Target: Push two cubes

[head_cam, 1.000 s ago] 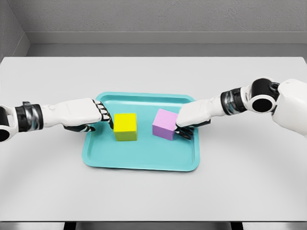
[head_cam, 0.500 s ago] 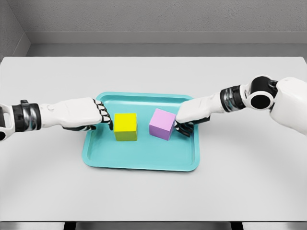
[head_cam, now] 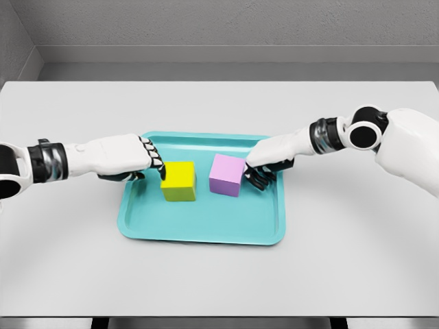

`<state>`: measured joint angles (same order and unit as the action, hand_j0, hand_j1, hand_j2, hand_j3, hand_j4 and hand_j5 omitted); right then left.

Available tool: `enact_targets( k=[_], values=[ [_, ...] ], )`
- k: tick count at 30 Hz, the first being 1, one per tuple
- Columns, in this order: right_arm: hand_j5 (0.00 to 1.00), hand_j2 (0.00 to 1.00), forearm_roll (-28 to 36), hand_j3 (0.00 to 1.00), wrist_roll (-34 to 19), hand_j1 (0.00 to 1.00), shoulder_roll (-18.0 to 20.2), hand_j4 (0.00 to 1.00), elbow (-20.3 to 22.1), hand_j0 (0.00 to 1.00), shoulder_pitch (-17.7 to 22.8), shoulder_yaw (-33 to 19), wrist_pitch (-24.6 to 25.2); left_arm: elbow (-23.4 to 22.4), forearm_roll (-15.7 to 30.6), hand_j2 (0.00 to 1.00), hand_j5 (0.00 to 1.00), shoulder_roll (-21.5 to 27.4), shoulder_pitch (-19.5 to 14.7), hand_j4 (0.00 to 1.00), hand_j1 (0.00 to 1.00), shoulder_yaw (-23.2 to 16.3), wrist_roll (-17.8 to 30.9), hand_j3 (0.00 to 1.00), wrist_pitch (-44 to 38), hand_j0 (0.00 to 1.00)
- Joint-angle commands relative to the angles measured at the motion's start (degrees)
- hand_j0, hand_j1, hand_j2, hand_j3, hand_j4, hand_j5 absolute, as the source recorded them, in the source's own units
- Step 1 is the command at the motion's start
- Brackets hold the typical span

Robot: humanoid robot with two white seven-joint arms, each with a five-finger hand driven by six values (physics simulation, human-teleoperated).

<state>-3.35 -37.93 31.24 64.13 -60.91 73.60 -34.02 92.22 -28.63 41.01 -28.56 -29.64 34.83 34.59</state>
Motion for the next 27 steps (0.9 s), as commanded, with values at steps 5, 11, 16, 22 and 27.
enact_targets(
  k=[5, 11, 16, 22, 27],
  values=[
    [0.16, 0.16, -11.2, 0.16, 2.9, 0.16, 0.2, 0.16, -3.7, 0.16, -0.3, 0.0, -1.0, 0.7, 0.1, 0.61, 0.61, 0.6, -0.1, 0.61, 0.61, 0.2, 0.2, 0.61, 0.4, 0.61],
    [0.16, 0.16, -11.2, 0.16, 2.9, 0.16, -1.5, 0.16, -6.6, 0.16, -0.6, 0.0, -1.0, 7.3, 13.5, 0.61, 0.61, 13.7, 0.6, 0.61, 0.61, 1.0, 0.2, 0.61, 0.4, 0.61],
    [0.16, 0.16, -12.4, 0.16, 2.9, 0.16, -2.3, 0.16, -6.7, 0.16, -0.7, 0.0, -1.0, 1.7, 12.7, 1.00, 1.00, 13.5, 0.7, 1.00, 1.00, 11.2, 0.2, 1.00, 0.4, 1.00],
    [0.16, 0.16, -12.5, 0.16, 2.9, 0.16, -3.0, 0.16, -6.7, 0.16, -1.2, 0.0, -1.0, 2.1, 3.0, 0.57, 0.57, 5.7, 4.1, 0.57, 0.57, 10.7, 0.2, 0.57, 0.4, 0.57],
    [0.16, 0.16, -13.6, 0.16, 2.9, 0.16, -3.9, 0.16, -6.6, 0.16, -1.7, -0.1, -1.0, 5.0, 0.6, 0.53, 0.53, 3.7, 6.2, 0.53, 0.53, 9.0, 0.2, 0.53, 0.4, 0.53]
  ],
)
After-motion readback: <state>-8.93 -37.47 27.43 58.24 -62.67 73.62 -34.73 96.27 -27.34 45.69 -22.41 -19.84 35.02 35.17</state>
